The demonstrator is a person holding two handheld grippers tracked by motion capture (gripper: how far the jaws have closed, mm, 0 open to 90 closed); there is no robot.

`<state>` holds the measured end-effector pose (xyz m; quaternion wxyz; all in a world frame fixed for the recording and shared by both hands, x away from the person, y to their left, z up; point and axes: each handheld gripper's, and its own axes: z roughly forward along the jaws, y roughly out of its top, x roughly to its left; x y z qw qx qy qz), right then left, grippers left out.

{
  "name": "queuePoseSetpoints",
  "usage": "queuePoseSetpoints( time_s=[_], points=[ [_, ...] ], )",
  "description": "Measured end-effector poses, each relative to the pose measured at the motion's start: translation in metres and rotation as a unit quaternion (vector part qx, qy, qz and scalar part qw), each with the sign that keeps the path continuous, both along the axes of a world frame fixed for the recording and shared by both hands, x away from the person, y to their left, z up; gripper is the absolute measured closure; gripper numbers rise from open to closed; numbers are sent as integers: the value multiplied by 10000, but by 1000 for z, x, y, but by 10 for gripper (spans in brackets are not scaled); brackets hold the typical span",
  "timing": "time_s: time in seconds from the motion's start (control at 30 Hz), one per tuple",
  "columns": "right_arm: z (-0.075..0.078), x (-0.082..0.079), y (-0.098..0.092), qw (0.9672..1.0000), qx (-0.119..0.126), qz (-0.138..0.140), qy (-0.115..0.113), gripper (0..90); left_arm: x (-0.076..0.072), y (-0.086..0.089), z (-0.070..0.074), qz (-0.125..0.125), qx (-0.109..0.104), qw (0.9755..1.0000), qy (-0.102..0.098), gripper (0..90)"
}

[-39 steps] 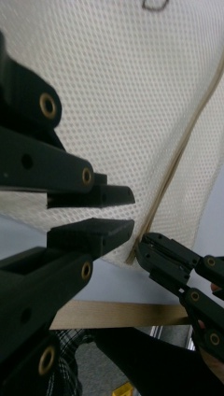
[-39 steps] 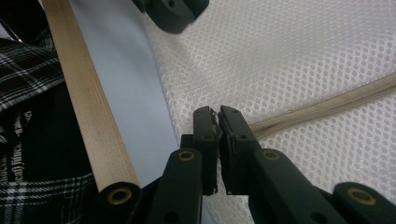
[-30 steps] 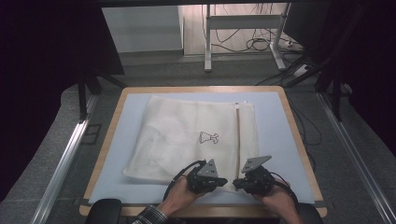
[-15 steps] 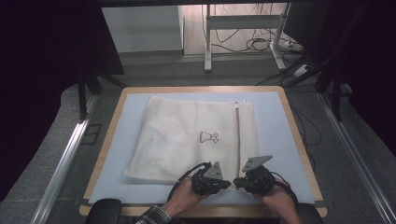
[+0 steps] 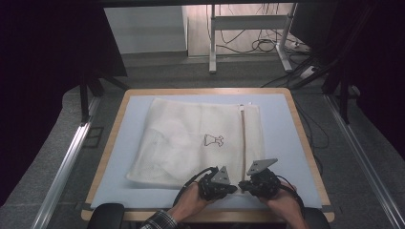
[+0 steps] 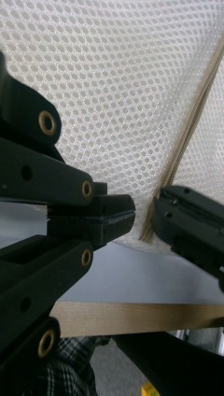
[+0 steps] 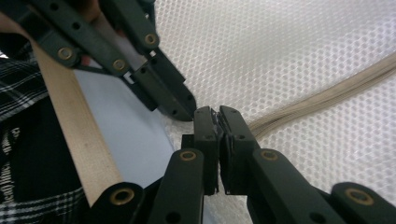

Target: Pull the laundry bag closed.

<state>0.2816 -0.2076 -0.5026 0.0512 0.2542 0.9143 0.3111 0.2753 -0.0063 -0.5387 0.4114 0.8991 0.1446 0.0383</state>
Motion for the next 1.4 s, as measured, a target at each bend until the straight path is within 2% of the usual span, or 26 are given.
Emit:
queuePoseSetpoints(
  time_s=[0.13, 0.33, 0.4, 0.53, 0.7, 0.77, 0.93, 1.23, 1.27, 1.37, 1.4],
  points=[
    [1, 2, 1, 9999, -26, 16, -117, 860, -1, 0, 1, -10, 58, 10000, -59, 900],
    [1, 3, 1, 9999, -69, -33, -74, 864, -2, -1, 1, -9, 67, 9999, -97, 900],
    [1, 3, 1, 9996, -205, -98, -169, 864, -3, -1, 0, -13, 61, 9999, -105, 900],
    [2, 5, 0, 9994, -234, -157, -214, 864, -3, 0, 1, -30, 80, 9999, -121, 900],
    [1, 7, 0, 9994, -218, -138, -222, 864, -2, 0, 0, -45, 69, 9999, -93, 900],
    [1, 6, 1, 9995, -200, -93, -243, 863, 1, 0, 2, -71, 134, 9999, -12, 900],
    [0, 6, 1, 9997, -115, -123, -175, 862, 4, -3, 3, -106, 84, 9999, 71, 900],
    [1, 4, 2, 9997, -95, -120, -173, 860, 5, -8, 3, -210, 135, 9997, -18, 900],
    [1, 5, 2, 9997, -111, -75, -216, 860, 4, -8, 3, -227, 197, 9995, -75, 900],
    [1, 6, 2, 9993, -221, -7, -297, 861, 3, -8, 3, -242, 189, 9995, -98, 900],
    [2, 7, 2, 9989, -277, -22, -386, 863, 3, -8, 2, -242, 173, 9995, -85, 900]
  ],
)
